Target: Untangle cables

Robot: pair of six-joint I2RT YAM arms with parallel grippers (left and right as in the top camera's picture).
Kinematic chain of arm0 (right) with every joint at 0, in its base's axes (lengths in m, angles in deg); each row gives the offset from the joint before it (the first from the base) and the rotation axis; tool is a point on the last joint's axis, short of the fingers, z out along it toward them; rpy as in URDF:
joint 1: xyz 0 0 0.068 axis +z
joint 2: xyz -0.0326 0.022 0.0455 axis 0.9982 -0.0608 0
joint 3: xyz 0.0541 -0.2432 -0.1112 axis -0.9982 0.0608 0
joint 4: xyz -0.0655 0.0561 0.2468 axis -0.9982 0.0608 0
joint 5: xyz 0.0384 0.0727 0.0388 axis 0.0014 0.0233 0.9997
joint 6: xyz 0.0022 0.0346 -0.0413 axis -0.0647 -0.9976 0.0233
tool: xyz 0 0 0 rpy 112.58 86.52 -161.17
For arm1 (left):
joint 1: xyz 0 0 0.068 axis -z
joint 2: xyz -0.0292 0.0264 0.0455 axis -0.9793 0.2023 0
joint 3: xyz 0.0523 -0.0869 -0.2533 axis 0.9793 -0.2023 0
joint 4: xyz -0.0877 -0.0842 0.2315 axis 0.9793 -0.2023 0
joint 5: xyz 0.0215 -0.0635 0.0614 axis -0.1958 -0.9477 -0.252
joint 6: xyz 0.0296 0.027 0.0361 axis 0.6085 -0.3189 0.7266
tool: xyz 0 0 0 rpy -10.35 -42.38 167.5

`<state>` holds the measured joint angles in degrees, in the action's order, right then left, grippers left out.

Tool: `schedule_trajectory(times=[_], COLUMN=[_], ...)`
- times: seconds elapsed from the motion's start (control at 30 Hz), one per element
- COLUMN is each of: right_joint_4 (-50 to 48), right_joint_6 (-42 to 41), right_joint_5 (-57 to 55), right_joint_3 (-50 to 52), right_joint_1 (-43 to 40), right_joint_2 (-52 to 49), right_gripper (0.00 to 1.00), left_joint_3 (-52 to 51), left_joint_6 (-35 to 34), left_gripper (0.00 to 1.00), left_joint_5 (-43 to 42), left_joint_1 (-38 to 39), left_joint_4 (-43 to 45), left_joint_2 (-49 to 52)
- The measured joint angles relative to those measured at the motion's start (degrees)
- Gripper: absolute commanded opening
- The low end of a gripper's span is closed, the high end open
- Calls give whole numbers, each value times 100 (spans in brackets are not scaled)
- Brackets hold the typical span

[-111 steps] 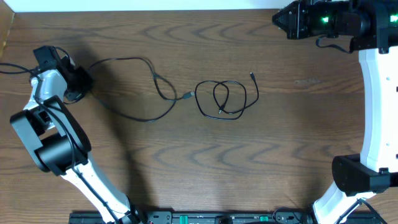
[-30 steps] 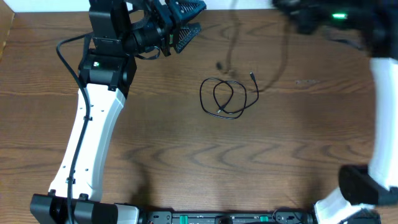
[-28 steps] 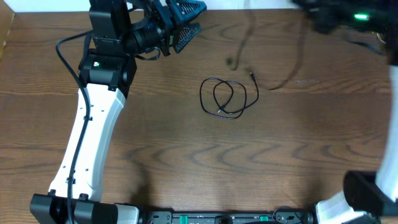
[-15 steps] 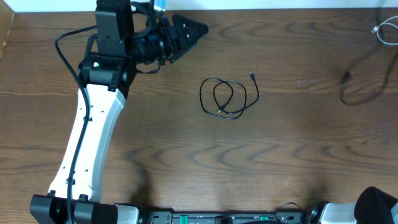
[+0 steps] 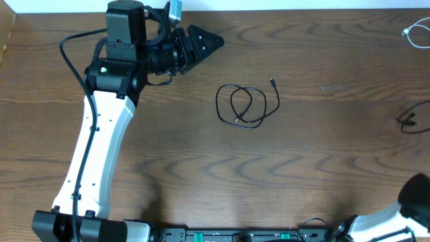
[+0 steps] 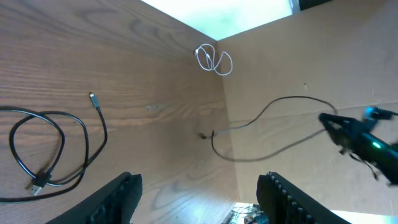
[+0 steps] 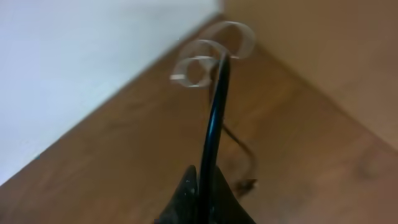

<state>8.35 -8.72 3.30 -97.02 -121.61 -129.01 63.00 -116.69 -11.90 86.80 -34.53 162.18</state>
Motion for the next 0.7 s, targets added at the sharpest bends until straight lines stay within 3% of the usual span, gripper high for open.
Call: schedule_trajectory(times=[0.23, 0.4, 0.43, 0.47, 0.5, 0.53, 0.57, 0.7], right_joint_4=[127, 197, 234, 262, 299, 350, 387, 507], right_joint_6=[-922, -1180, -1222, -1239, -1276, -1325, -1329, -1333], right_joint_5=[-1615, -2028, -2076, -2096, -2116, -2131, -2133, -1980], right_joint_3=[0, 0, 0, 0, 2, 2, 2, 17], right_joint_1=[-28, -46, -55, -63, -83, -118, -144, -310], right_joint_2=[-988, -1794, -2011, -2153, -2347, -2581, -2721, -3126], right_gripper=[1, 4, 10, 33, 69, 90, 99, 99], left_joint_3=[0, 0, 0, 0, 0, 0, 0, 0], left_joint_6=[7, 7, 7, 7, 7, 7, 9, 7], left_gripper=[65, 64, 64, 64, 65, 65, 65, 63], left_joint_5=[2, 2, 2, 2, 2, 2, 2, 4], left_joint_1=[0, 0, 0, 0, 0, 0, 0, 0], left_joint_4=[0, -2, -2, -2, -2, -2, 0, -2], left_joint_2=[-2, -9, -9, -9, -9, -9, -9, -9])
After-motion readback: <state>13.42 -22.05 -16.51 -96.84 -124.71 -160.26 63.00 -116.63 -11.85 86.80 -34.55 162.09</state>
